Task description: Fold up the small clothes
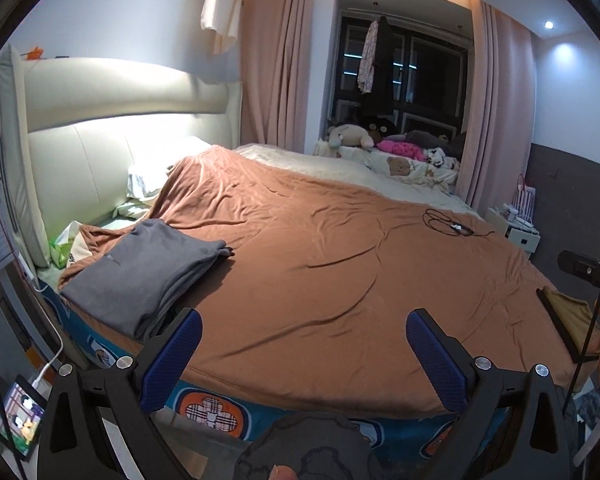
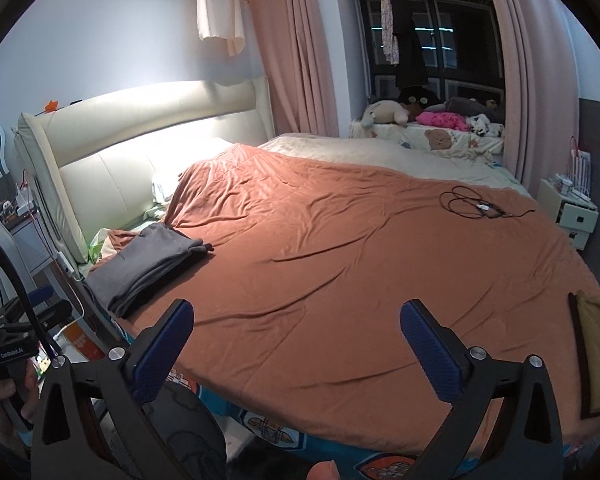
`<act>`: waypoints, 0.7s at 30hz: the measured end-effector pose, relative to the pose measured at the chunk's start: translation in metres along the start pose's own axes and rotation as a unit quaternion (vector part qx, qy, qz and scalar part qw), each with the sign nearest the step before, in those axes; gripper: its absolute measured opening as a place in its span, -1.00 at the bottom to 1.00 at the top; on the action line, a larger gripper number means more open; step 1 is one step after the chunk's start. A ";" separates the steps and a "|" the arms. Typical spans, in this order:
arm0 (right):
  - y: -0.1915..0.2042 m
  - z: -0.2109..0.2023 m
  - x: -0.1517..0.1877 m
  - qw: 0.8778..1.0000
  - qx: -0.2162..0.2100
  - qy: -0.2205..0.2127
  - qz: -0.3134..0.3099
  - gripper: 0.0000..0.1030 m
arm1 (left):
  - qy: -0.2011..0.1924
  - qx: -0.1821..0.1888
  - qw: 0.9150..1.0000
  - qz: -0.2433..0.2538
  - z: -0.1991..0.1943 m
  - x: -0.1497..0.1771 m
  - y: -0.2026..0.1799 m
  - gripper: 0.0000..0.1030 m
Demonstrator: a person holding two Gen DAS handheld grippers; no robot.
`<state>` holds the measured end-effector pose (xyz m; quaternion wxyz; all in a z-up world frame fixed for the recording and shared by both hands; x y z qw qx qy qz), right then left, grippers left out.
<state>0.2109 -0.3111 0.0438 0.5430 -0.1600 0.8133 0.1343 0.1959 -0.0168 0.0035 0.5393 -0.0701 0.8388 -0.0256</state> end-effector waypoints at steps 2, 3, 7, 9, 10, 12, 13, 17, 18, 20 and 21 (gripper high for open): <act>0.000 -0.008 0.011 1.000 0.005 0.004 0.001 1.00 | -0.003 0.002 1.000 0.001 -0.006 0.004 -0.003 0.99; 0.000 -0.011 0.016 1.000 0.006 0.008 0.001 1.00 | -0.004 0.004 1.000 0.003 -0.009 0.007 -0.005 0.99; -0.002 -0.023 0.029 1.000 0.008 0.014 0.005 1.00 | 0.000 0.011 1.000 0.004 -0.018 0.021 -0.012 0.99; -0.003 -0.029 0.035 1.000 0.013 0.013 0.004 1.00 | 0.002 0.011 1.000 0.007 -0.022 0.028 -0.016 0.99; -0.003 -0.032 0.037 1.000 0.014 0.014 0.005 1.00 | 0.002 0.011 1.000 0.009 -0.024 0.032 -0.017 0.99; -0.005 -0.039 0.043 1.000 0.014 0.013 0.007 1.00 | -0.001 0.011 1.000 0.013 -0.028 0.038 -0.020 0.99; -0.006 -0.043 0.046 1.000 0.014 0.011 0.009 1.00 | -0.004 0.011 1.000 0.014 -0.030 0.041 -0.022 0.99; -0.007 -0.055 0.059 1.000 0.023 0.004 0.006 1.00 | -0.009 0.016 1.000 0.019 -0.038 0.052 -0.028 0.99; -0.009 -0.058 0.063 1.000 0.024 0.003 0.005 1.00 | -0.010 0.016 1.000 0.023 -0.040 0.055 -0.030 0.99; -0.008 -0.061 0.070 1.000 0.022 0.001 0.005 1.00 | -0.014 0.017 0.999 0.027 -0.044 0.059 -0.031 0.99; -0.009 -0.063 0.073 1.000 0.024 0.001 0.005 1.00 | -0.015 0.018 0.999 0.027 -0.045 0.061 -0.032 0.99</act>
Point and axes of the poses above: each gripper's, at about its wrist camera, not at the fingertips, and z roughly the way its jaws point, y to its left, x to its underside, the point moved 6 cm from there along z, roughly the way its jaws point, and after that the axes turned 2 degrees about -z, right-handed, at the moved point
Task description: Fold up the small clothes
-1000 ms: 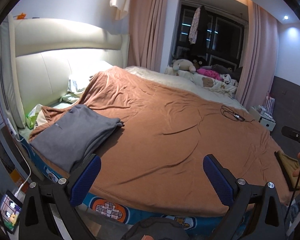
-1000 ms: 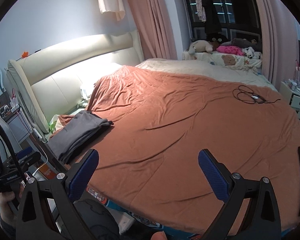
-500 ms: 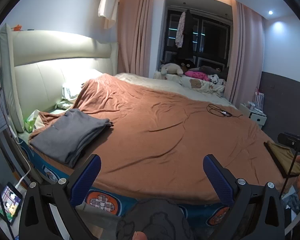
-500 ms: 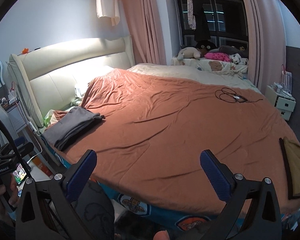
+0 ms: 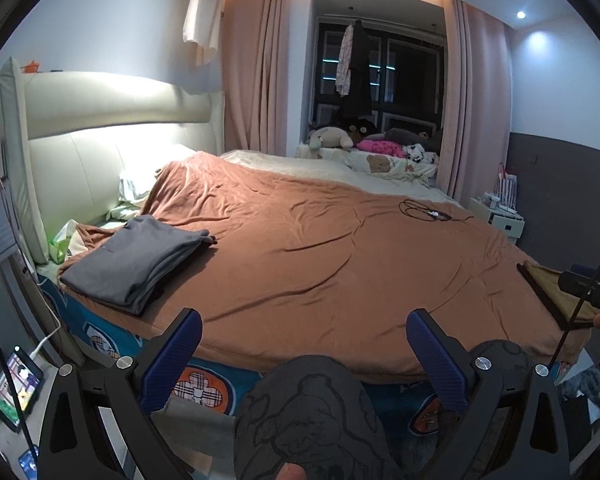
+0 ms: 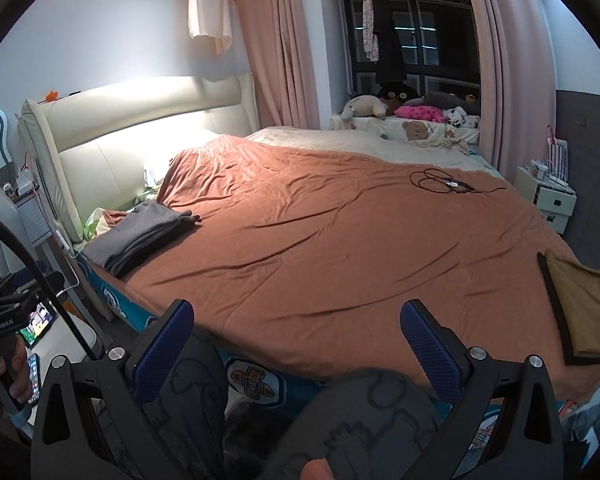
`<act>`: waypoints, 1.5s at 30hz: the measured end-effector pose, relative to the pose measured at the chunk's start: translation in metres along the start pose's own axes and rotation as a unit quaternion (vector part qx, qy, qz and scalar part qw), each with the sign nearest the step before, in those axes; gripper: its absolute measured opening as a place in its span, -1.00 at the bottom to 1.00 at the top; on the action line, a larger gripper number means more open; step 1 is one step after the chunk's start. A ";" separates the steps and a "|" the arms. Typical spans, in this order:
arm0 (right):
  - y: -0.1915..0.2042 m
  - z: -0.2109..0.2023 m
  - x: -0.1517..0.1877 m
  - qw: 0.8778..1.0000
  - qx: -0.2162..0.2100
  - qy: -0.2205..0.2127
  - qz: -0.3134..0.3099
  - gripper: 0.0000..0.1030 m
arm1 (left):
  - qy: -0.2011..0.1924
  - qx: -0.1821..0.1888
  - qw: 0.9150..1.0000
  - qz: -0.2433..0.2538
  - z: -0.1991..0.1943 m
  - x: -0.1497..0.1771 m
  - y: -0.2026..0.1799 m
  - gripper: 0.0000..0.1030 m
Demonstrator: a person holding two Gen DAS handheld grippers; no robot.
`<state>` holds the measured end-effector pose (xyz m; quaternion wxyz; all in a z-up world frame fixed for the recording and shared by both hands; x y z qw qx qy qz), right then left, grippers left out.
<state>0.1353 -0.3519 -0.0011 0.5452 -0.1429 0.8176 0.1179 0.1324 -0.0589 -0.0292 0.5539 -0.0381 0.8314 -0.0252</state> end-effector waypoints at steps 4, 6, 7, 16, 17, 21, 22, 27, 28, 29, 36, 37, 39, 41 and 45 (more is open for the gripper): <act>-0.003 -0.003 0.013 1.000 0.004 -0.001 0.006 1.00 | -0.006 0.008 1.000 -0.004 -0.006 0.007 0.000 0.99; -0.004 -0.003 0.019 1.000 0.006 0.001 0.007 1.00 | -0.009 0.010 1.000 -0.002 -0.008 0.009 -0.001 0.99; -0.004 -0.003 0.021 1.000 0.006 0.002 0.006 1.00 | -0.010 0.009 1.000 0.000 -0.008 0.010 -0.002 0.99; -0.008 -0.008 0.024 1.000 0.005 -0.009 0.013 1.00 | -0.016 0.010 1.000 0.010 -0.010 0.013 -0.003 0.99; -0.008 -0.008 0.024 1.000 0.005 -0.009 0.013 1.00 | -0.016 0.010 1.000 0.011 -0.010 0.014 -0.004 0.99; -0.008 -0.007 0.028 1.000 0.005 -0.008 0.016 1.00 | -0.016 0.012 1.000 0.013 -0.010 0.016 -0.007 0.99; -0.009 -0.007 0.029 1.000 0.005 -0.008 0.017 1.00 | -0.015 0.012 1.000 0.014 -0.010 0.015 -0.008 0.99; -0.014 -0.011 0.032 1.000 0.008 -0.010 0.021 1.00 | -0.017 0.013 1.000 0.017 -0.013 0.016 -0.011 0.99; -0.014 -0.011 0.032 1.000 0.009 -0.010 0.021 1.00 | -0.017 0.013 1.000 0.016 -0.014 0.015 -0.011 0.99; -0.015 -0.013 0.033 1.000 0.010 -0.011 0.021 1.00 | -0.017 0.013 1.000 0.016 -0.013 0.015 -0.011 0.99; -0.022 -0.014 0.031 1.000 0.015 -0.011 0.022 1.00 | -0.019 0.014 1.000 0.013 -0.016 0.013 -0.012 0.99; -0.022 -0.014 0.030 1.000 0.015 -0.012 0.023 1.00 | -0.020 0.015 1.000 0.013 -0.016 0.013 -0.013 0.99; -0.022 -0.014 0.030 1.000 0.014 -0.012 0.022 1.00 | -0.019 0.014 1.000 0.013 -0.016 0.013 -0.012 0.99; -0.022 -0.014 0.030 1.000 0.014 -0.012 0.023 1.00 | -0.020 0.015 1.000 0.013 -0.017 0.013 -0.012 0.99; -0.021 -0.014 0.030 1.000 0.013 -0.013 0.023 1.00 | -0.020 0.014 1.000 0.013 -0.016 0.013 -0.012 0.99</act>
Point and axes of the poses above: each gripper's, at about its wrist camera, not at the fingertips, and z roughly the way its jaws point, y to its left, x to its underside, the point moved 6 cm from there along z, roughly the way its jaws point, and after that the axes turned 2 degrees about -z, right-handed, at the moved point
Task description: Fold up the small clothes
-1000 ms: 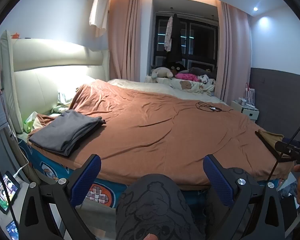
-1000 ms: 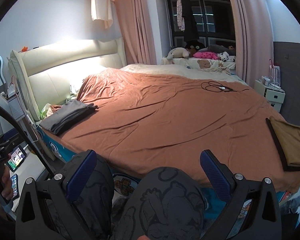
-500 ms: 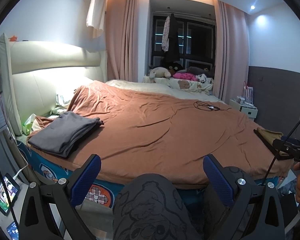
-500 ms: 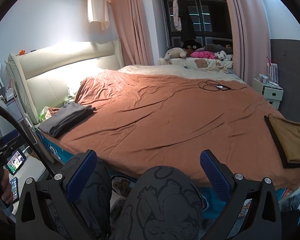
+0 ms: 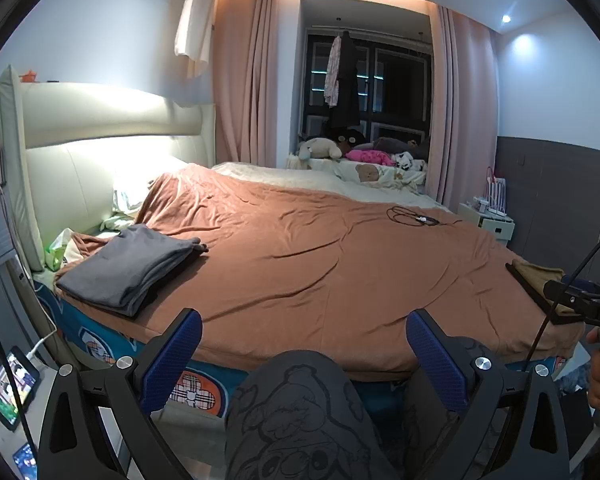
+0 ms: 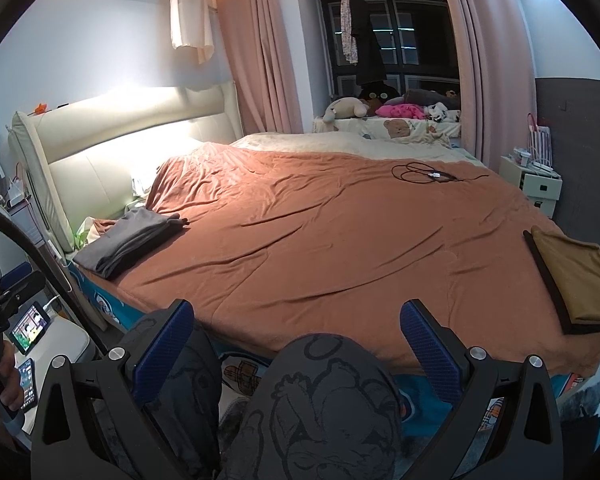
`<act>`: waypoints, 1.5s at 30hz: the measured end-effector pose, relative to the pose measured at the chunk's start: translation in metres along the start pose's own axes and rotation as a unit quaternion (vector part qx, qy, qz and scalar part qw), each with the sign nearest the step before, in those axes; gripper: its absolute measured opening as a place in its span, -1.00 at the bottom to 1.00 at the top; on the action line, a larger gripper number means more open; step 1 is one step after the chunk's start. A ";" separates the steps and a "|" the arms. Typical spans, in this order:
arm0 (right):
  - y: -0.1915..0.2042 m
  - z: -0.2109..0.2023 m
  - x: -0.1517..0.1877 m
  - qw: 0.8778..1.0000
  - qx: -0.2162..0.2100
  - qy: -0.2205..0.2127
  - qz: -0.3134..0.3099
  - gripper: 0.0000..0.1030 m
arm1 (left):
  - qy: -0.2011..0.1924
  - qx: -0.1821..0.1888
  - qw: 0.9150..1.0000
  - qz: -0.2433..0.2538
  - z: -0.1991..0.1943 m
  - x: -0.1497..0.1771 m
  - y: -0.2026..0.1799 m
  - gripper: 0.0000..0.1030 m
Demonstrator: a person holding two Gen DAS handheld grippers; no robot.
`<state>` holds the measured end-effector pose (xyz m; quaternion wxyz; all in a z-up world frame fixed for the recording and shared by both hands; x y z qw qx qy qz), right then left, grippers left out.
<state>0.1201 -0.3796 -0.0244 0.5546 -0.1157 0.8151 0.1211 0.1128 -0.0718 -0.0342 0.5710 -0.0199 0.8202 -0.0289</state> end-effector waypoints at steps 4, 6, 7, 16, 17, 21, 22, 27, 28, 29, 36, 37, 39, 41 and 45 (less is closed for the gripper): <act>0.000 0.000 0.000 1.000 -0.001 0.000 0.000 1.00 | -0.001 0.001 1.000 -0.001 -0.002 -0.001 0.000 0.99; 0.001 0.000 -0.001 1.000 0.000 0.000 -0.001 1.00 | 0.000 0.000 1.000 0.000 -0.001 -0.001 0.000 0.99; 0.001 0.000 -0.001 1.000 0.000 0.000 -0.001 1.00 | 0.000 0.001 1.000 0.000 -0.002 -0.001 0.000 0.99; 0.002 0.000 -0.001 1.000 0.000 0.000 -0.001 1.00 | 0.001 0.001 1.000 0.001 -0.004 -0.003 -0.004 0.99; 0.002 0.000 -0.001 1.000 0.000 0.000 0.000 1.00 | 0.001 0.002 1.000 0.000 -0.004 -0.003 -0.004 0.99; 0.003 0.000 -0.002 1.000 -0.001 -0.001 -0.002 1.00 | 0.000 0.002 1.000 0.000 -0.004 -0.002 -0.004 0.99; 0.002 0.000 -0.002 1.000 -0.001 -0.001 -0.002 1.00 | 0.000 0.002 1.000 0.000 -0.005 -0.003 -0.004 0.99; 0.003 0.000 -0.002 1.000 -0.001 -0.001 -0.003 1.00 | 0.001 0.002 1.000 0.000 -0.005 -0.002 -0.003 0.99; 0.002 0.000 -0.002 1.000 -0.001 -0.001 -0.003 1.00 | 0.000 0.002 1.000 0.000 -0.005 -0.002 -0.004 0.99; 0.001 0.000 -0.001 1.000 -0.001 0.000 -0.003 1.00 | 0.000 0.002 1.000 0.000 -0.005 -0.002 -0.004 0.99; -0.001 0.002 -0.001 1.000 -0.002 0.001 -0.003 1.00 | 0.002 0.001 1.000 0.002 -0.006 -0.004 -0.006 0.99; -0.001 0.002 -0.001 1.000 -0.002 0.002 -0.003 1.00 | 0.002 0.001 1.000 0.002 -0.007 -0.004 -0.007 0.99; -0.001 0.002 -0.001 1.000 -0.002 0.001 -0.003 1.00 | 0.001 0.000 1.000 0.001 -0.008 -0.005 -0.008 0.99; -0.001 0.003 -0.001 1.000 -0.002 0.002 -0.003 1.00 | 0.001 0.000 1.000 0.001 -0.008 -0.005 -0.008 0.99; -0.002 0.005 0.000 1.000 -0.004 0.004 -0.002 1.00 | -0.001 -0.006 1.000 -0.001 -0.011 -0.005 -0.009 0.99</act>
Point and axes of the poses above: each gripper's, at about its wrist camera, not at the fingertips, and z roughly the way its jaws point, y to its left, x to its underside, the point moved 6 cm from there along z, roughly the way its jaws point, and after that the axes turned 2 degrees about -z, right-handed, at the moved point
